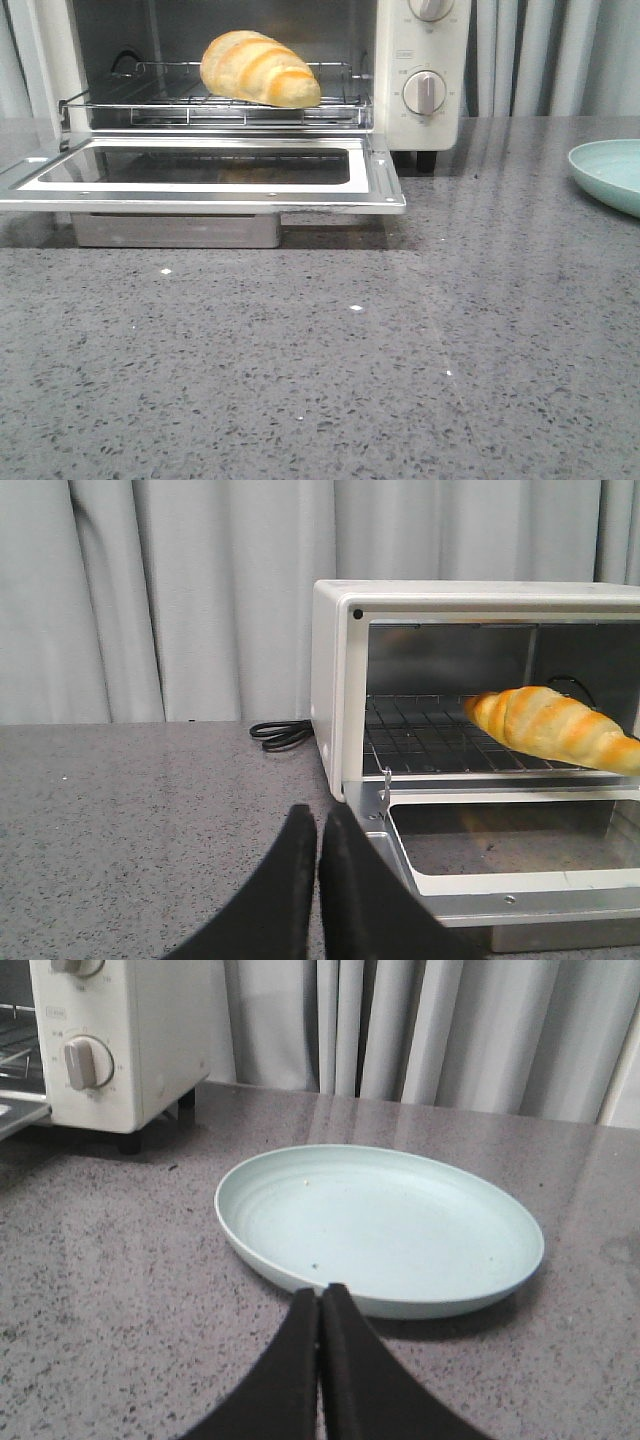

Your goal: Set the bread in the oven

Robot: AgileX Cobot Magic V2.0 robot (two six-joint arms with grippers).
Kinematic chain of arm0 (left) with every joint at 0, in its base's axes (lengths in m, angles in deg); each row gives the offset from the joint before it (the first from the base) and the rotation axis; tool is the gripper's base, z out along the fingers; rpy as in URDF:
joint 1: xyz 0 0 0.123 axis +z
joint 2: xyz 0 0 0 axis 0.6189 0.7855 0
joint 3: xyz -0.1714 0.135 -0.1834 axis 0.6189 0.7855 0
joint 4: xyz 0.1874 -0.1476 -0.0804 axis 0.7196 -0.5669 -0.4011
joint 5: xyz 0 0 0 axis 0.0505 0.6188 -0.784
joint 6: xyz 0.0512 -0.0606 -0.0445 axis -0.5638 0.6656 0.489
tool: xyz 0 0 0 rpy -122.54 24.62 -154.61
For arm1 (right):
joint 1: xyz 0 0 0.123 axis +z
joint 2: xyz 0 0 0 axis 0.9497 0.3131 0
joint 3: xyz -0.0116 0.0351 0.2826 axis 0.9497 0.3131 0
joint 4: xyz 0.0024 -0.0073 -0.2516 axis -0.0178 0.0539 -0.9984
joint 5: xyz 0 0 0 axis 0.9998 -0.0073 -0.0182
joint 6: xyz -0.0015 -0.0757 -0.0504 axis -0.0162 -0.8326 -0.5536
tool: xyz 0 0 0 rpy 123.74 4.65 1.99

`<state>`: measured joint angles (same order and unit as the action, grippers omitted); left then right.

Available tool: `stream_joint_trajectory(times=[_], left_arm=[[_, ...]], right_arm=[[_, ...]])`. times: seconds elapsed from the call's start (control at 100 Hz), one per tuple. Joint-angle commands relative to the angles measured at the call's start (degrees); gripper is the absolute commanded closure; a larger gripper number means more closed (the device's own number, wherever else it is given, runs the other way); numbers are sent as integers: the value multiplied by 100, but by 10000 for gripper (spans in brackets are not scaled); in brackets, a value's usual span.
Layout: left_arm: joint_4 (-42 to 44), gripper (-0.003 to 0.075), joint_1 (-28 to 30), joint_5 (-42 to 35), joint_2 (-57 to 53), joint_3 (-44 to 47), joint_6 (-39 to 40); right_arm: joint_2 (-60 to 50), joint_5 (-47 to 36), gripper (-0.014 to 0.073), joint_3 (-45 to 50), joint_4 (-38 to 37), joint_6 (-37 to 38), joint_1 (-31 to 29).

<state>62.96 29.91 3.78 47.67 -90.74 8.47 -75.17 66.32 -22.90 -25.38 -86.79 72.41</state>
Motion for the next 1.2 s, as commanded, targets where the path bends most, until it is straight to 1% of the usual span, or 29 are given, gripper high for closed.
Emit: stream_joint_trajectory(times=[0.0, 0.08, 0.15, 0.39, 0.45, 0.54, 0.6, 0.65, 0.69, 0.89, 1.13, 1.19], left_arm=[[-41, 741, 22, -409, -145, -145, 6], [-41, 741, 22, -409, -145, -145, 6], [-41, 741, 22, -409, -145, -145, 6], [-41, 741, 22, -409, -145, -145, 6], [-41, 741, 22, -409, -145, -145, 6], [-41, 741, 22, -409, -145, -145, 6], [-41, 741, 22, -409, -145, -145, 6], [-41, 741, 22, -409, -145, -145, 6], [-41, 741, 22, -409, -145, -145, 6], [-41, 741, 22, -409, -145, -145, 6], [-41, 741, 22, -409, -145, -145, 6], [-41, 741, 22, -409, -145, -145, 6]], right_arm=[[-118, -491, 661, -33, -18, 2, -40], [-118, -686, 661, 133, -18, 181, -40], [-118, -538, 661, 141, -33, 281, -85], [-118, -538, 661, 141, -52, 281, -713], [-118, -538, 661, 141, -52, 281, -769], [-118, -530, 661, 141, 93, 112, -782], [-118, -530, 661, 141, 451, -289, -782], [-118, -530, 661, 141, 888, -760, -782], [-118, -530, 661, 141, 1037, -943, -782], [-118, -540, 661, 141, 1037, -956, -782], [-118, -760, 661, 141, 946, -956, -782], [-118, -821, 661, 141, 896, -840, -782]])
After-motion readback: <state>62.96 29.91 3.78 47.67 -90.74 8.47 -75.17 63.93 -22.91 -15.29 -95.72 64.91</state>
